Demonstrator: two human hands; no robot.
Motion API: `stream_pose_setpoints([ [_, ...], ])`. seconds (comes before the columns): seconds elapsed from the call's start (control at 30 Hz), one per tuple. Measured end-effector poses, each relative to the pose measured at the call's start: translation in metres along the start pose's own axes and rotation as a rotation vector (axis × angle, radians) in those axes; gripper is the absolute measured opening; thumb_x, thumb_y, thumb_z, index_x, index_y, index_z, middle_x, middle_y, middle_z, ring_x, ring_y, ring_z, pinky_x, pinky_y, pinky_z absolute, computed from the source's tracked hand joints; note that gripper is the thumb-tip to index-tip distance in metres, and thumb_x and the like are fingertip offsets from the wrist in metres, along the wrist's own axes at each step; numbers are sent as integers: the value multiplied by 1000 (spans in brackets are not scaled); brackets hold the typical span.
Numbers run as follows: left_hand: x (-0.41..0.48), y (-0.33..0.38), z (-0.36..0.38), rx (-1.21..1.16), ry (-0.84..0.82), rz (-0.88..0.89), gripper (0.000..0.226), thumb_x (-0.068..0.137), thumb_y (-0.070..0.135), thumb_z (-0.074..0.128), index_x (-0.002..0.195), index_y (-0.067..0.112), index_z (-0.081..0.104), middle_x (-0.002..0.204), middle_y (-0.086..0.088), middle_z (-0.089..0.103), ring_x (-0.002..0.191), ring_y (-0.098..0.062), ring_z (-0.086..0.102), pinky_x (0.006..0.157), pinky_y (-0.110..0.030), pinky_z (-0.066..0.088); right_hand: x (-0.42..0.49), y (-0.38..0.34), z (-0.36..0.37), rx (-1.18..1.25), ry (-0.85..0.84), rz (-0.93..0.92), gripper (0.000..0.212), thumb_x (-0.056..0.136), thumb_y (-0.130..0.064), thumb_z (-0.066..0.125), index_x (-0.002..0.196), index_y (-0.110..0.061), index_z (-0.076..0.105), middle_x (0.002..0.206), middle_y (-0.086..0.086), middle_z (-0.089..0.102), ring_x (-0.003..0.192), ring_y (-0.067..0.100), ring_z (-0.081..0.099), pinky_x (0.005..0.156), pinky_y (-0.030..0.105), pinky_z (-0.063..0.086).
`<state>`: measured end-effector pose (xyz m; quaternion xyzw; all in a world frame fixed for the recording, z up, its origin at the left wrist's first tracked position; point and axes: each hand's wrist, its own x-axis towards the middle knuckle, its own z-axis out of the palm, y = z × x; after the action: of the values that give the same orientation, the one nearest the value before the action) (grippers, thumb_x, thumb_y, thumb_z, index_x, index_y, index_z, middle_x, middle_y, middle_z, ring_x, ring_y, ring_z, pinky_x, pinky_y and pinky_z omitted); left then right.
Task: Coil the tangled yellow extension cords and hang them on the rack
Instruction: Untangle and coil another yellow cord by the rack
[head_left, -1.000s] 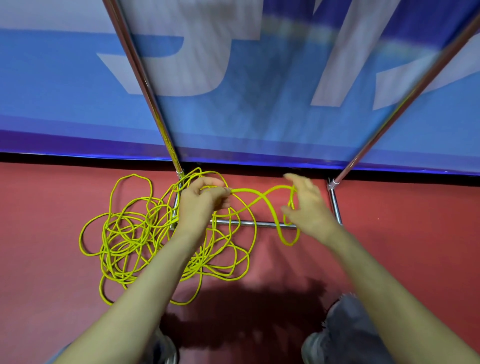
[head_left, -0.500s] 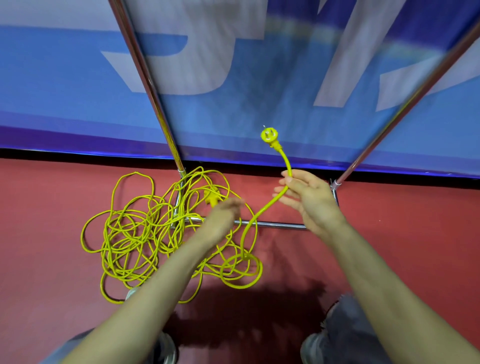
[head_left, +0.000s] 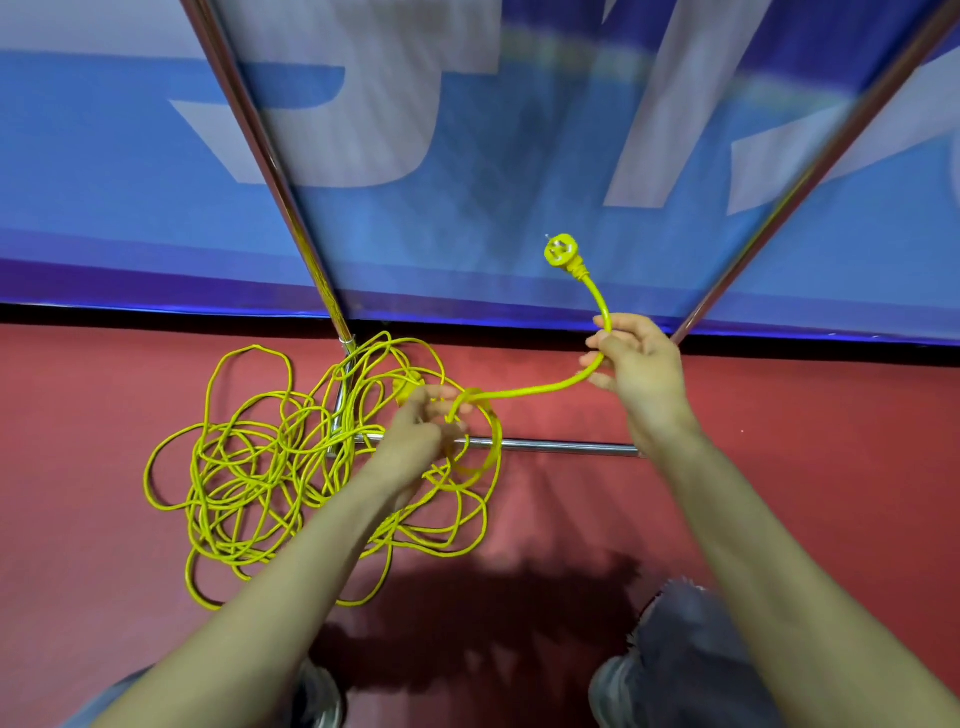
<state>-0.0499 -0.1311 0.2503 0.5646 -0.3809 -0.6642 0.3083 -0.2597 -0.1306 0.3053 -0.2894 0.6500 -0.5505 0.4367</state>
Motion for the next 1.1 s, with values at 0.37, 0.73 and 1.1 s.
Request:
stream_pose_setpoints([
  [0.37, 0, 22, -10, -252, 178, 208, 16, 90, -4, 59, 103, 5, 62, 84, -8, 63, 64, -8, 64, 57, -19, 54, -7, 9, 6, -468, -203, -358, 17, 90, -19, 61, 77, -28, 60, 58, -15, 46, 55, 2, 41, 57, 14, 32],
  [0.73, -9, 28, -2, -119, 96, 289, 15, 91, -1, 59, 101, 9, 65, 93, -7, 68, 79, -13, 67, 69, -24, 56, -16, 22, 20, -556, -152, -360, 9, 86, -18, 65, 78, -16, 68, 61, -18, 57, 60, -1, 50, 64, 17, 37],
  [1.1, -20, 29, 6, 244, -178, 500, 23, 91, 10, 64, 104, 27, 70, 106, -2, 70, 102, -9, 60, 85, -19, 46, -29, 16, 34, -21, -354, 193, 16, 91, -4, 55, 80, -12, 63, 72, -2, 63, 67, 6, 58, 58, 18, 51],
])
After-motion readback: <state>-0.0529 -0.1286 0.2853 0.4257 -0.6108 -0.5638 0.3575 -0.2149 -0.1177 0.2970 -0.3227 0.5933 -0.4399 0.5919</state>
